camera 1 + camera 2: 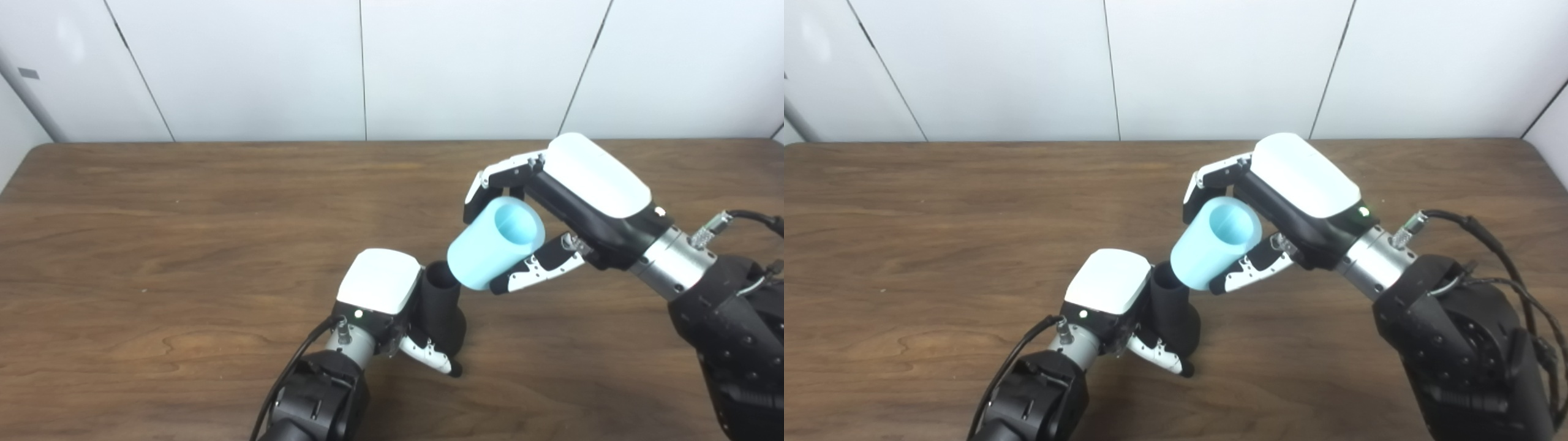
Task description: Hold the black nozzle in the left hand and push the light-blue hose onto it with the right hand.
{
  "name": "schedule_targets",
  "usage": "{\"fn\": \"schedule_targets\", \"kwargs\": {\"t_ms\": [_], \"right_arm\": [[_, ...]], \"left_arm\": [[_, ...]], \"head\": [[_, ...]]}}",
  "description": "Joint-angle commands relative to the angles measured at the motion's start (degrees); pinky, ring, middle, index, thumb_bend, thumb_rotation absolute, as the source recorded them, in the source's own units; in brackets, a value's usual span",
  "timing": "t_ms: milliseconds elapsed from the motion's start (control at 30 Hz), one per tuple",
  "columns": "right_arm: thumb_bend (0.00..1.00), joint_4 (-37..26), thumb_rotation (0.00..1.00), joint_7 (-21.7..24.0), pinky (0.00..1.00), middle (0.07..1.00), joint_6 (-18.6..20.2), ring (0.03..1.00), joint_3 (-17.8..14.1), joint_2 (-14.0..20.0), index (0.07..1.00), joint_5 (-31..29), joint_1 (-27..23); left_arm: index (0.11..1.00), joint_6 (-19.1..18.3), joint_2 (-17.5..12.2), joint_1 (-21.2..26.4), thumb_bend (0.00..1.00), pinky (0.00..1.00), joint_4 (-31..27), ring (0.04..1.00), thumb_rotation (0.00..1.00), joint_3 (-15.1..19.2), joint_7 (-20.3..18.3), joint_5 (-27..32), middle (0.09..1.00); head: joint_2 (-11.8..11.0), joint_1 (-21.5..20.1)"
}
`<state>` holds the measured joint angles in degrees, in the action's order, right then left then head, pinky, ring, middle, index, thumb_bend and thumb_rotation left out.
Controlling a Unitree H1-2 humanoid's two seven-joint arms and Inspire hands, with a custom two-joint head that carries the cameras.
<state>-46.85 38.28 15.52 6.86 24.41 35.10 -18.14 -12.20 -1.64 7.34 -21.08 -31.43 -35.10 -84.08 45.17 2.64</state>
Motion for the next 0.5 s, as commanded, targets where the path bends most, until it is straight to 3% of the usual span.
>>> {"fn": "schedule_targets", "kwargs": {"t_ms": [0,467], "right_arm": [[0.53,-1.77,0.0,-0.89,0.42,0.508,-0.21,0.55,-1.09,0.28,0.468,-0.47,-1.78],[0.53,0.1,0.0,-0.98,0.43,0.509,0.58,0.551,0.91,-2.26,0.472,2.05,-0.09]], "left_arm": [[0.448,1.97,0.19,-1.24,0.51,0.75,0.42,0.663,0.0,-1.5,-3.2,0.8,0.553],[0.457,2.95,0.42,-2.05,0.52,0.74,-0.65,0.646,0.0,-1.24,-3.46,0.05,0.544]], "head": [[0.01,0.0],[0.68,0.55]]}}
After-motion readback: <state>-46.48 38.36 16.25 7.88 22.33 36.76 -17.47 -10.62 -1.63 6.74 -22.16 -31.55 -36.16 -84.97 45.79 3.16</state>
